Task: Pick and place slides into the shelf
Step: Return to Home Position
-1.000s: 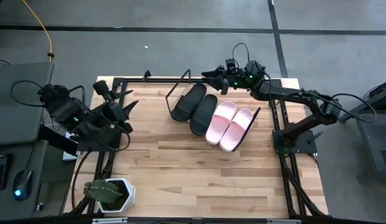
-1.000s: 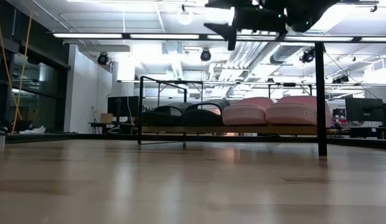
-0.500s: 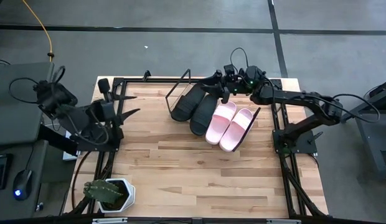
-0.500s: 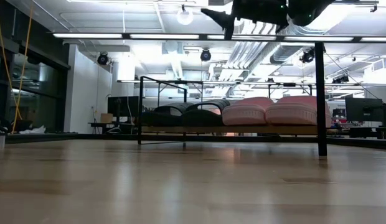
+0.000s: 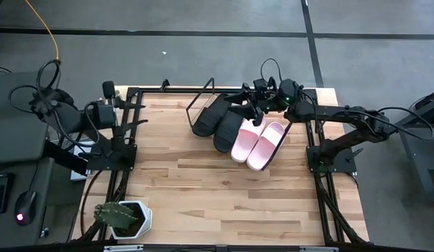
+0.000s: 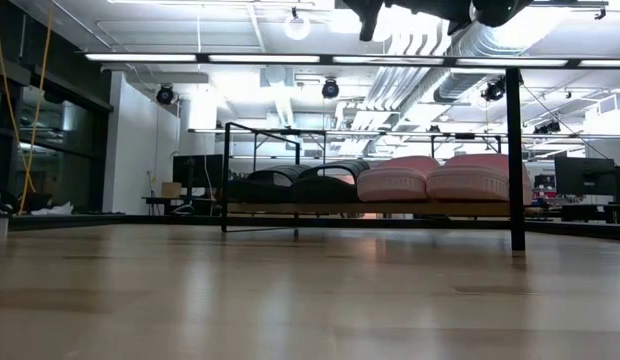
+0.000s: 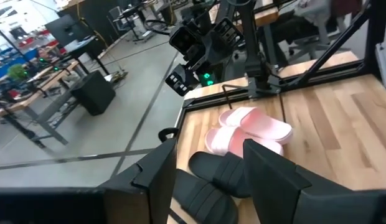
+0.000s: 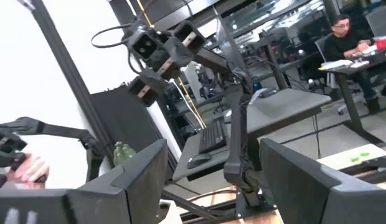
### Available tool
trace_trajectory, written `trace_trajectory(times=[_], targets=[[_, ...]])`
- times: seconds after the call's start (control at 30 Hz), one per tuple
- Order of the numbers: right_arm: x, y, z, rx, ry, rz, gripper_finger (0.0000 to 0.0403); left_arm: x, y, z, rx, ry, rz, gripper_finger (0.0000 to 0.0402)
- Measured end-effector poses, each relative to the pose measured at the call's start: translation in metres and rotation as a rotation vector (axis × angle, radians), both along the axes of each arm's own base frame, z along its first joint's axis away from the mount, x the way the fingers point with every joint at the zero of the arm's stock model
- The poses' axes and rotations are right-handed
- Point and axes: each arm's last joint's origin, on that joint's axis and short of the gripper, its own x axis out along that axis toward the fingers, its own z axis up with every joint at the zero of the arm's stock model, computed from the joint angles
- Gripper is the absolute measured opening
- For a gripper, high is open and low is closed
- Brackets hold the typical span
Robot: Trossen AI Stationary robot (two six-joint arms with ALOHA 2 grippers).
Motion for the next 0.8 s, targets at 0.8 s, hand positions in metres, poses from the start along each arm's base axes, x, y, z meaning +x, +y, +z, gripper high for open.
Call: trace_trajectory(times=[0.8], targets=[[-0.047, 0.047, 0.043, -0.191, -0.084, 0.064, 0.0246, -0.044, 0.021, -0.054, -0.147, -0.253, -0.211, 0.0168]])
